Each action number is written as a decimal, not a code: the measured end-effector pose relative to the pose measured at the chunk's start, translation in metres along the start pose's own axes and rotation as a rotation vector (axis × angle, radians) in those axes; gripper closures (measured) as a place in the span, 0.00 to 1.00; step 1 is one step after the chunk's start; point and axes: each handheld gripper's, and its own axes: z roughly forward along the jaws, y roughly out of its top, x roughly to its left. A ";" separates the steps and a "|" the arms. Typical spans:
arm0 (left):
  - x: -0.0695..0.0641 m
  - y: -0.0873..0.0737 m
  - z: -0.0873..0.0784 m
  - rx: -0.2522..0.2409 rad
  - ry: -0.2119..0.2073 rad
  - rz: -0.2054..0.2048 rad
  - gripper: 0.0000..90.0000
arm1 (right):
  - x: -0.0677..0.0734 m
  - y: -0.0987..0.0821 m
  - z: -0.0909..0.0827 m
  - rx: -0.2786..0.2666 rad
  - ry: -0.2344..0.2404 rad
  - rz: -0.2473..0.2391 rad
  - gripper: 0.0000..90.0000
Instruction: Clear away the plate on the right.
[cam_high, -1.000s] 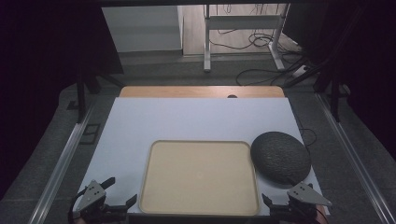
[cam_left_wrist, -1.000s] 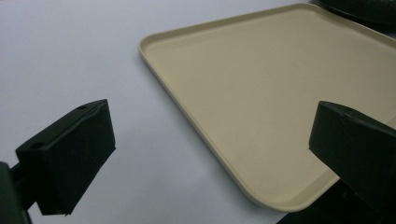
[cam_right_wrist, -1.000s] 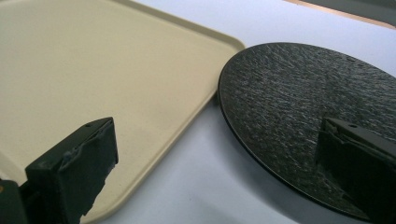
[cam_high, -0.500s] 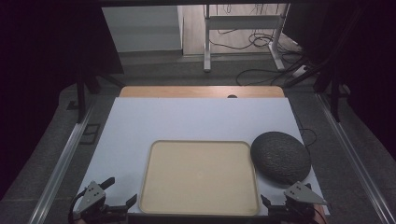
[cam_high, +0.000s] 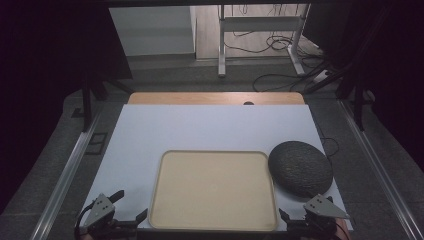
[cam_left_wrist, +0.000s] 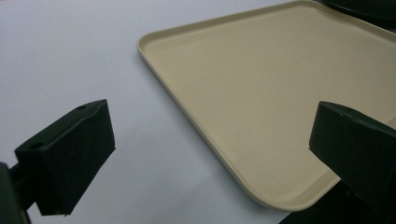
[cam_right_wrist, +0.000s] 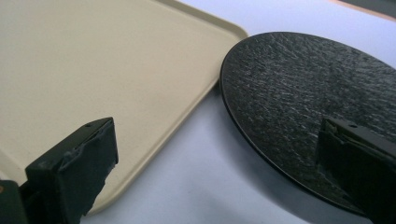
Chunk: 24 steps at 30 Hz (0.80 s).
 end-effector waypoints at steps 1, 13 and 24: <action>0.000 0.000 0.000 0.002 0.000 -0.002 0.00 | 0.000 0.000 0.000 0.001 0.005 0.003 0.00; 0.000 0.000 0.000 0.003 0.005 -0.012 0.00 | -0.010 0.003 0.003 0.025 -0.035 -0.019 0.00; 0.000 0.000 0.001 0.013 0.002 -0.008 0.00 | -0.016 0.006 0.010 0.040 -0.051 -0.023 0.00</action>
